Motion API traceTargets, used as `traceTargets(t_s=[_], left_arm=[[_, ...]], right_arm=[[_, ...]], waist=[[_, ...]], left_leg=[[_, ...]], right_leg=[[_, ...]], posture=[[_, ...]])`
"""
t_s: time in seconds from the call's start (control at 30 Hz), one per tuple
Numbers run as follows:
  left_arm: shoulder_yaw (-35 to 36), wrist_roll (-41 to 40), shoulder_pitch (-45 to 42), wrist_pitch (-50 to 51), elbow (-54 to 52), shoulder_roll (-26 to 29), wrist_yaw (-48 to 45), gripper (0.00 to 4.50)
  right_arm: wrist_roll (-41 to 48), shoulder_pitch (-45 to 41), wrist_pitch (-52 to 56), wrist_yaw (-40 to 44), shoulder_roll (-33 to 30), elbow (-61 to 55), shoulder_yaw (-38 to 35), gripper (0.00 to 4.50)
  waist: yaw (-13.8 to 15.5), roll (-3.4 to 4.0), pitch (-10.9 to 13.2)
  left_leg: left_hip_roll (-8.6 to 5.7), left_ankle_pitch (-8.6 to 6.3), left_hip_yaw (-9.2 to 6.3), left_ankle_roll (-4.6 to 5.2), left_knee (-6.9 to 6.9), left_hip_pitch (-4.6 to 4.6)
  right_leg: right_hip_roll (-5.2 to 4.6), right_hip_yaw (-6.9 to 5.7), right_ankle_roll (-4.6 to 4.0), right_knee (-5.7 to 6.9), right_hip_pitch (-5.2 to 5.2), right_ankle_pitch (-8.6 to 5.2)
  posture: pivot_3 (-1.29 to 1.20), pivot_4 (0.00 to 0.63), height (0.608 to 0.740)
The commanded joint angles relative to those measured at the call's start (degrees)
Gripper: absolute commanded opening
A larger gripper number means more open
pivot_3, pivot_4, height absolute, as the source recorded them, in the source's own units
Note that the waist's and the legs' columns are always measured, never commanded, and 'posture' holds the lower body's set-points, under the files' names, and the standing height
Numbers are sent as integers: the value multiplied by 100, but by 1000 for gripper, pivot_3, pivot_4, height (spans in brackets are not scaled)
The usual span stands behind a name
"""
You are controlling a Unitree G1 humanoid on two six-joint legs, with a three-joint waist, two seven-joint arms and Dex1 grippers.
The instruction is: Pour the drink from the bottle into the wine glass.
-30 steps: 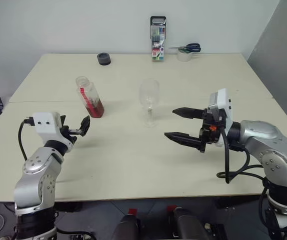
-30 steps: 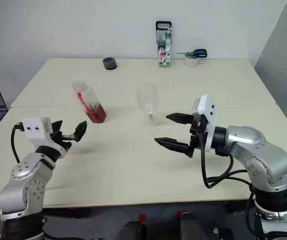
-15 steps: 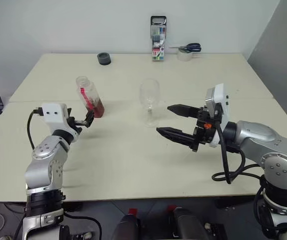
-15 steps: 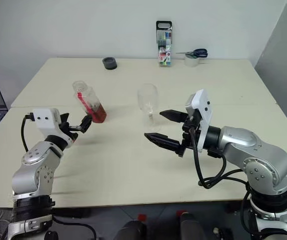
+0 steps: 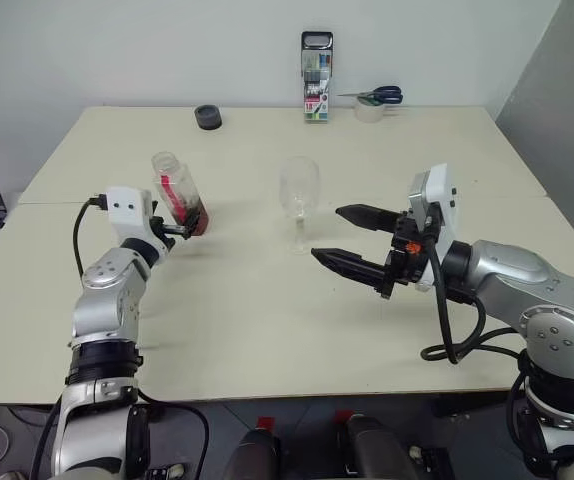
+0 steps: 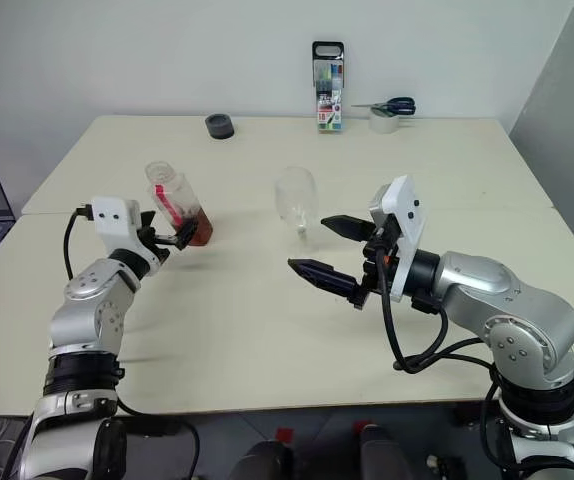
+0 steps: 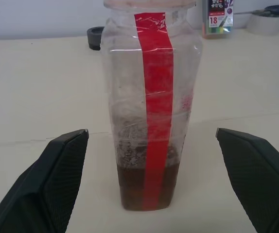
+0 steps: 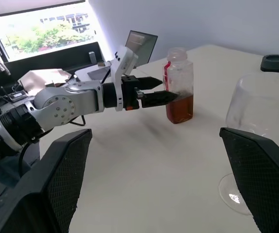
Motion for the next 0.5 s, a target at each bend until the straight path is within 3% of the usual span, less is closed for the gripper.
traceTargets(t_s=[0.03,0.37,0.5], left_arm=[[-100,186,-479,-524,602,-6,-64,4500],[-92,364,-1189,-1349,2109,37,-56,4500],[-89,371,-1247,-1497,2307,62,-127,3604]], right_arm=[[92,-57,-169,-40,-7,-143,-88,4486],[63,-4,-215,-185,-21,-113,-129,4486],[87,-24,-213,-242,-16,-115,-120,4500]], waist=[[0,0,0],[-14,-1,0],[-11,-1,0]], left_leg=[[0,0,0,0,1,0],[-2,-1,0,2,0,-1],[-1,-1,0,1,0,-2]], right_leg=[[0,0,0,1,0,0],[0,0,0,1,-4,0],[-1,0,0,2,-4,0]], posture=[[0,150,740],[0,150,740],[0,150,740]])
